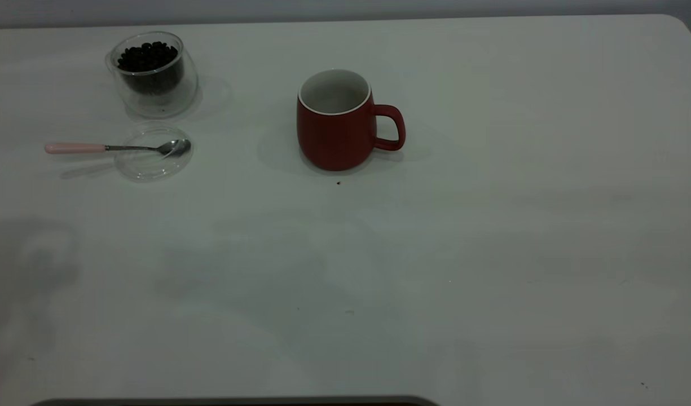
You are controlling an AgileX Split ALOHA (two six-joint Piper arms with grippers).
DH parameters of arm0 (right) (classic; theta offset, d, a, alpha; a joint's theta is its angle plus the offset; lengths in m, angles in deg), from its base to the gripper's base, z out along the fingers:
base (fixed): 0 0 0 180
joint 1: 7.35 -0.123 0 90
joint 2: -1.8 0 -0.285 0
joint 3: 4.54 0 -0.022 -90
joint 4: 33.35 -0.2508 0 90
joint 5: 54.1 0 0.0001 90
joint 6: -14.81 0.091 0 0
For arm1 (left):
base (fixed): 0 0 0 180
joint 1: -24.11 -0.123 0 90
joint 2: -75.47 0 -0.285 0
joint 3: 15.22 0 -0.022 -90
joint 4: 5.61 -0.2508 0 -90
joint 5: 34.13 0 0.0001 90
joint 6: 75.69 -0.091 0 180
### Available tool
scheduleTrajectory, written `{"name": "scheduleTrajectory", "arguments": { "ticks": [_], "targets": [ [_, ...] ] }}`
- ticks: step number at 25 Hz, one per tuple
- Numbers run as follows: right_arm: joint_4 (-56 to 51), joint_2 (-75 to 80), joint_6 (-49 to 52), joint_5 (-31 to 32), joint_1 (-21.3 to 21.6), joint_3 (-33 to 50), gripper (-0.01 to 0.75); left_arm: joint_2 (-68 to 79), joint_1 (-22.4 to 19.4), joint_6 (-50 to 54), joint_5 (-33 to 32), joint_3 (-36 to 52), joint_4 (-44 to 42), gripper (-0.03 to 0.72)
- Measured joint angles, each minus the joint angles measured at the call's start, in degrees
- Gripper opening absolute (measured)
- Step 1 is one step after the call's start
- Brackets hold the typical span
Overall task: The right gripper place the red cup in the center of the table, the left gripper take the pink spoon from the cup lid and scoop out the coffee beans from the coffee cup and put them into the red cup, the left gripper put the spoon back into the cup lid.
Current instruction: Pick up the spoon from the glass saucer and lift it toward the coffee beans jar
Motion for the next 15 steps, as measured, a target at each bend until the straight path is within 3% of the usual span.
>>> {"name": "scheduleTrajectory", "arguments": {
  "ticks": [8, 11, 15],
  "targets": [
    [0.0, 0.0, 0.0, 0.0, 0.0, 0.0, 0.588, 24.37, -12.8, 1.37, 3.84, -10.52, 1.89, 0.488],
    [0.0, 0.0, 0.0, 0.05, 0.0, 0.0, 0.588, 31.04, -15.53, -6.74, 3.52, -14.77, 6.26, 0.488],
    [0.0, 0.0, 0.0, 0.05, 0.0, 0.0, 0.588, 37.78, -18.04, -24.6, 1.7, -21.07, 18.46, 0.488]
  ]
}}
